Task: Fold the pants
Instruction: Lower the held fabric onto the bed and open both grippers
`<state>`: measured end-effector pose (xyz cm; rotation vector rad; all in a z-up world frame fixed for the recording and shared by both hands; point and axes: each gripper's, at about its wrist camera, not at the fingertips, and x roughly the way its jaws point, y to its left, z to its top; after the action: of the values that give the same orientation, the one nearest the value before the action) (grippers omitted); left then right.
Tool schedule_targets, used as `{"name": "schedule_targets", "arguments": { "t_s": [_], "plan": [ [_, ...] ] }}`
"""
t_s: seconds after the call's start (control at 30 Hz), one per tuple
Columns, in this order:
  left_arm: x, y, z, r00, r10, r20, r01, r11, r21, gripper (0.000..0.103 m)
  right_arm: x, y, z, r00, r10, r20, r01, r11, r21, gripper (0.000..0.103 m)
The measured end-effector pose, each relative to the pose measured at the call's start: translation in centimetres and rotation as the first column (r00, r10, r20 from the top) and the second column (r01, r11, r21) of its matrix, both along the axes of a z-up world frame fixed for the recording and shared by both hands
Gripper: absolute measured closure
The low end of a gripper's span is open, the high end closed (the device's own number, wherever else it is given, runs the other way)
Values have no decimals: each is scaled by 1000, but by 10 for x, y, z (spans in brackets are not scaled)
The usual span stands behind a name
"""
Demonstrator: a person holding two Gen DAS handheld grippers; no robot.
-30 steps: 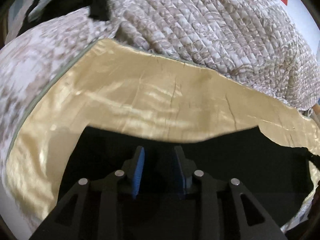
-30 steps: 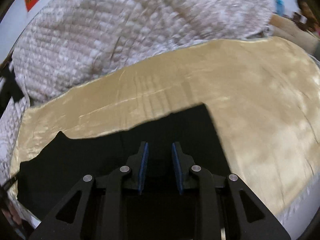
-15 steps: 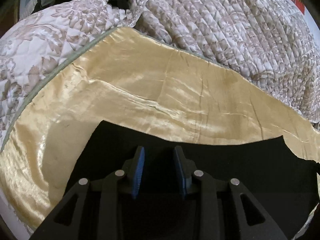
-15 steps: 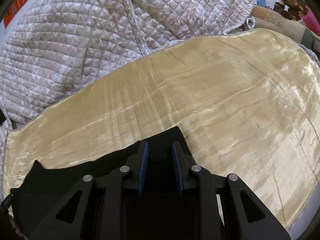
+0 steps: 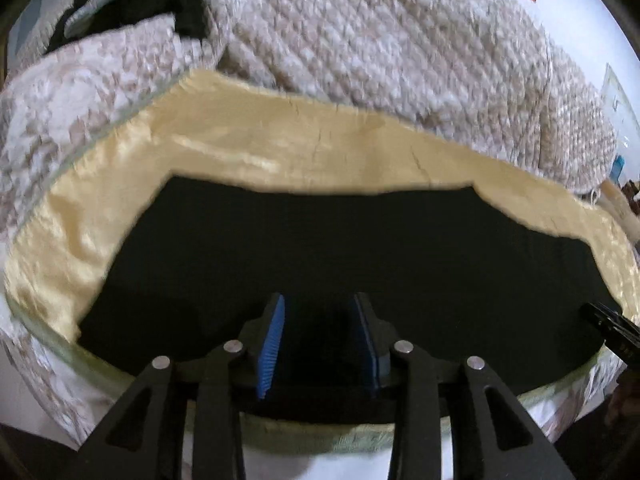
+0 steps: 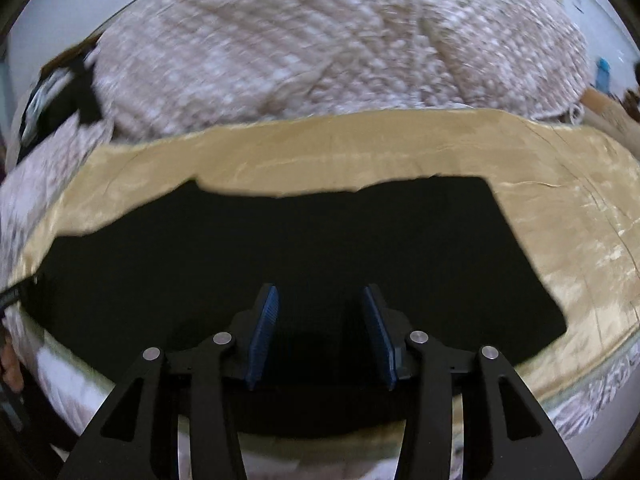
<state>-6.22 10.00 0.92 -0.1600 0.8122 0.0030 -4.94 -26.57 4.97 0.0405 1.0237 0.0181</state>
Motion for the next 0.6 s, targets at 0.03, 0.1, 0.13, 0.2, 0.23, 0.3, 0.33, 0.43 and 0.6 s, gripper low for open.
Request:
{"name": "schedule_targets", "arguments": {
  "t_s": [0.03, 0.1, 0.13, 0.2, 0.23, 0.3, 0.33, 0.43, 0.6],
  "plan": [
    [0, 0, -3, 1000, 0, 1, 0, 1000, 9, 65, 0, 3, -8, 999, 16, -27, -16, 1000, -11, 58],
    [-3, -4, -1, 1000, -8, 12, 8, 999, 35, 65, 0, 8, -11, 999, 46, -22, -47, 998, -51, 56],
    [-3, -4, -1, 1000, -8, 13, 8, 999, 34, 65, 0, 9, -11, 998, 53, -28, -54, 997, -46, 52],
    [-4, -1, 0, 1000, -3, 13, 3, 1000, 29, 65, 0, 10, -12, 998, 62, -24, -63, 998, -31, 44],
    [-5, 0, 1, 1000, 4, 18, -4, 1000, 31, 65, -1, 11, -11, 998, 62, -25, -63, 997, -41, 44],
    [-6, 8, 4, 999, 33, 32, -35, 998, 44, 65, -3, 14, -6, 998, 68, -11, -69, 996, -52, 44],
    [-6, 13, 5, 998, 52, 35, -54, 997, 48, 65, -5, 12, -1, 998, 60, 10, -60, 997, -45, 44],
    [-2, 34, 1, 993, 120, 14, -121, 992, 36, 65, -5, 2, 7, 999, 9, 42, -7, 999, -44, 44],
    [-2, 65, 5, 977, 210, 19, -211, 977, 12, 63, 1, -30, 0, 989, -148, -17, 148, 989, -23, 44]
  ]
}}
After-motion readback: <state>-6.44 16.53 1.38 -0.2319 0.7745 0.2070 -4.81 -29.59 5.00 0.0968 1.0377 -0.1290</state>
